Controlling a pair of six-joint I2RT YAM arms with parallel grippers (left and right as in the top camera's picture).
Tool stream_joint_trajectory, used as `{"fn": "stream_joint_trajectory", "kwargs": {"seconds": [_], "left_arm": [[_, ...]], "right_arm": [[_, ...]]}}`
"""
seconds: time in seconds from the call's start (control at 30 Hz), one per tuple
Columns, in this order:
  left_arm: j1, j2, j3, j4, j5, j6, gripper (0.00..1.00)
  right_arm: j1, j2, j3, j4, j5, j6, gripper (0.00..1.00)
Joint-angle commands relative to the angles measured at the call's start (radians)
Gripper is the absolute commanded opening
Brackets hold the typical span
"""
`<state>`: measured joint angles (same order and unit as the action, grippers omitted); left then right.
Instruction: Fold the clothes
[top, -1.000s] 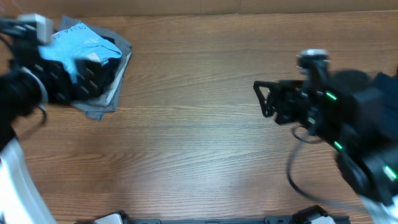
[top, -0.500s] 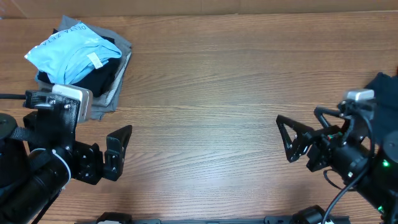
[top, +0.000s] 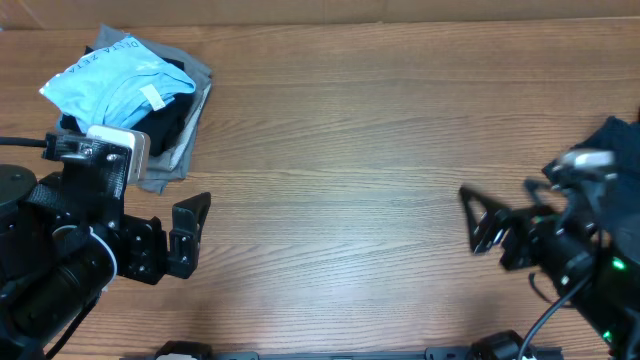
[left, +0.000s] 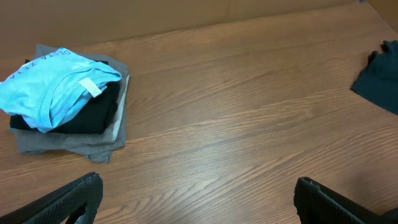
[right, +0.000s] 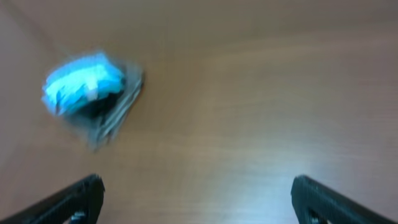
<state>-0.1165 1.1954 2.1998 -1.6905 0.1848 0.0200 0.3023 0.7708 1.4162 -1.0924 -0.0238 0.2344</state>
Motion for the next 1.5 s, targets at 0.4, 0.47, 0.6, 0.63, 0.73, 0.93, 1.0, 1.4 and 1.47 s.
{"fn": "stream_joint_trajectory", "kwargs": {"seconds": [0.4, 0.47, 0.6, 0.63, 0.73, 0.93, 1.0, 1.4, 1.47], "left_arm": [[-0.007, 0.0, -0.002, 0.002, -0.012, -0.02, 1.0], [-0.007, 0.0, -0.002, 0.002, -0.012, -0.02, 1.0], [-0.007, 0.0, -0.002, 0.002, -0.012, -0.02, 1.0], [-0.007, 0.0, -0.002, 0.001, -0.012, -0.02, 1.0], [-0.007, 0.0, -0.002, 0.002, -0.012, -0.02, 1.0], [-0.007, 0.0, -0.002, 0.002, -0.012, -0.02, 1.0], [-0.007, 0.0, -0.002, 0.002, -0.012, -0.02, 1.0], [-0.007, 0.0, -0.002, 0.002, -0.012, -0.02, 1.0], [-0.007, 0.0, -0.002, 0.001, -0.012, -0.02, 1.0]], "right_arm": [[-0.198, -0.57, -0.968, 0.67, -0.04, -0.2, 1.0], [-0.208, -0.651, -1.078, 0.747, -0.07, -0.2, 1.0], [-0.219, -0.771, -1.258, 0.95, -0.127, -0.197, 1.0], [-0.219, -0.768, -1.294, 1.014, -0.133, -0.197, 1.0], [-0.219, -0.768, -1.363, 1.12, -0.136, -0.197, 1.0], [-0.237, -0.768, -1.408, 1.151, -0.127, -0.198, 1.0], [-0.237, -0.768, -1.408, 1.128, -0.128, -0.198, 1.0], [-0.237, -0.765, -1.408, 1.023, -0.127, -0.198, 1.0], [-0.237, -0.765, -1.408, 1.023, -0.127, -0.198, 1.0]]}}
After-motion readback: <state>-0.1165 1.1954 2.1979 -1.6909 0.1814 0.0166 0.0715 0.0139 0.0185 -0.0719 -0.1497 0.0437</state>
